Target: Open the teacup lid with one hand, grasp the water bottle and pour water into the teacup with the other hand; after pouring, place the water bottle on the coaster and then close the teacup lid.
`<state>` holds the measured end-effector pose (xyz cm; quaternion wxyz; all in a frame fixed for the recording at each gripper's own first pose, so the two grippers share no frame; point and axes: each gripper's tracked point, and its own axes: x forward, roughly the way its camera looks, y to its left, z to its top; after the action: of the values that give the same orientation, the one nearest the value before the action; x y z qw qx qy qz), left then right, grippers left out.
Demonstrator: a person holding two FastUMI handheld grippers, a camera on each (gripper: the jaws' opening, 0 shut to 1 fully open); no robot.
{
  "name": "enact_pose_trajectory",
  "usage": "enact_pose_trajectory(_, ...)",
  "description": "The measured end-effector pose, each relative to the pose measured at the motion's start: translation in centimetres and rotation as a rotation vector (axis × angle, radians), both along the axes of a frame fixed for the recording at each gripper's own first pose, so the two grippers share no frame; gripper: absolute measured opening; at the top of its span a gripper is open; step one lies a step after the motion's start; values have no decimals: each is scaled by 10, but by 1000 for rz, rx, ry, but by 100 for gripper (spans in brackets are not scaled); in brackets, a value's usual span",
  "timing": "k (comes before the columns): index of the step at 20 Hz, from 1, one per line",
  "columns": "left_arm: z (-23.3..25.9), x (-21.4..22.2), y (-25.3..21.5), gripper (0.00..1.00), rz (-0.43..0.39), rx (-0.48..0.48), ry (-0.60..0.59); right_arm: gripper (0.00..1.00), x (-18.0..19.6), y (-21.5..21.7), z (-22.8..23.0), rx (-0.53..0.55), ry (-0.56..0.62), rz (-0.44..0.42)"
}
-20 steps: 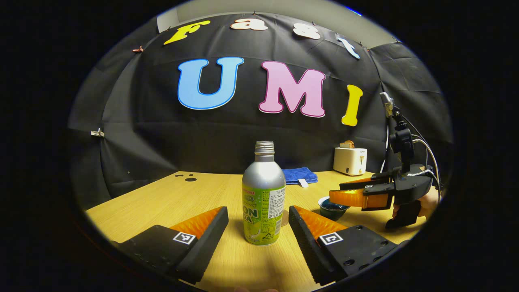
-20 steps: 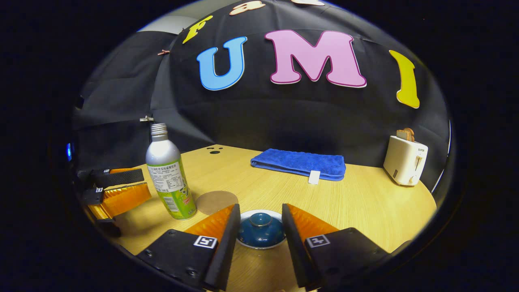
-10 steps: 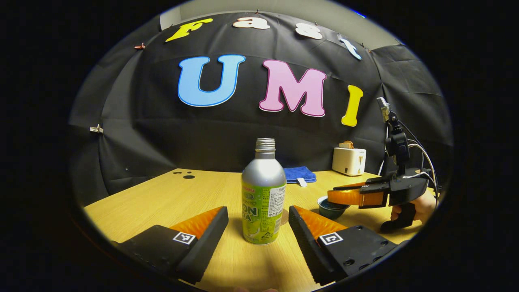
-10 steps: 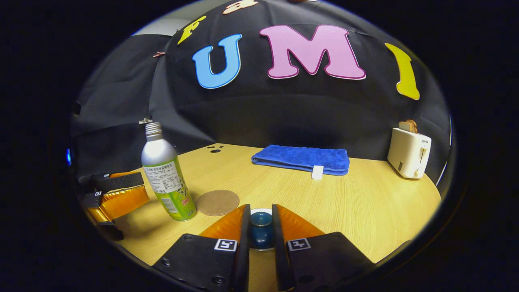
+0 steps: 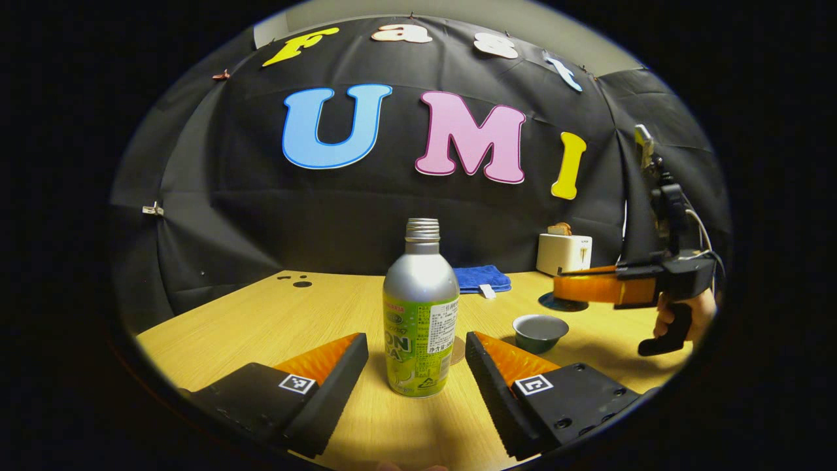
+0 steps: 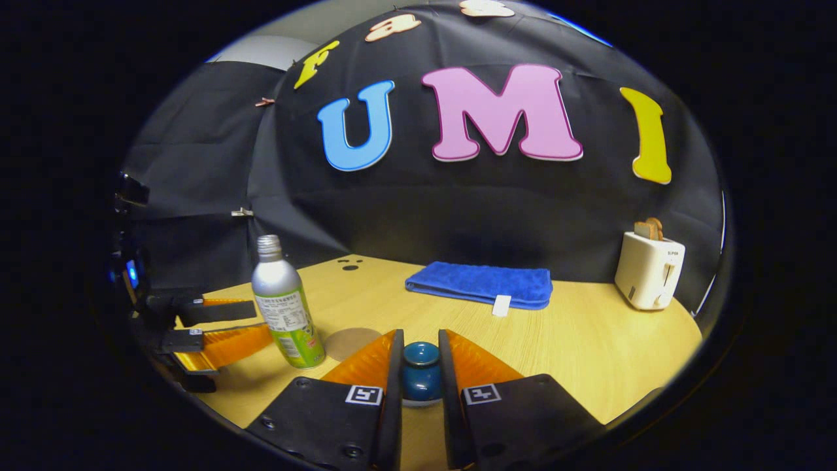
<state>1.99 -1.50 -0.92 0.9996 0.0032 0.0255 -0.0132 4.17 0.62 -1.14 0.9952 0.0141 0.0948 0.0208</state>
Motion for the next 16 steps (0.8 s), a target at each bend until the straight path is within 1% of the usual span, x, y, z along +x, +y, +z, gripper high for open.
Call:
enact_pose_trajectory(3, 2, 11, 0, 95, 14, 9, -7, 30, -18, -11, 9, -3, -7, -3)
enact_pose_trajectory(7, 7, 24, 0, 95, 34, 41, -21, 30, -38, -26, 8, -11, -23, -13)
enact_pose_trajectory(11, 4, 31, -5, 95, 30, 38, -15, 30, -50, -53, 11, -13, -80, -81)
enact_pose_trajectory(12, 2, 32, -6, 95, 29, 35, -9, 30, -53, -61, 11, -11, -82, -99)
enact_pose_trajectory(14, 1, 34, -6, 95, 37, 41, -6, 30, -59, -67, 6, -1, -67, -109)
enact_pose_trajectory(16, 3, 36, -3, 94, 49, 53, -10, 30, -63, -78, 3, -19, -63, -134)
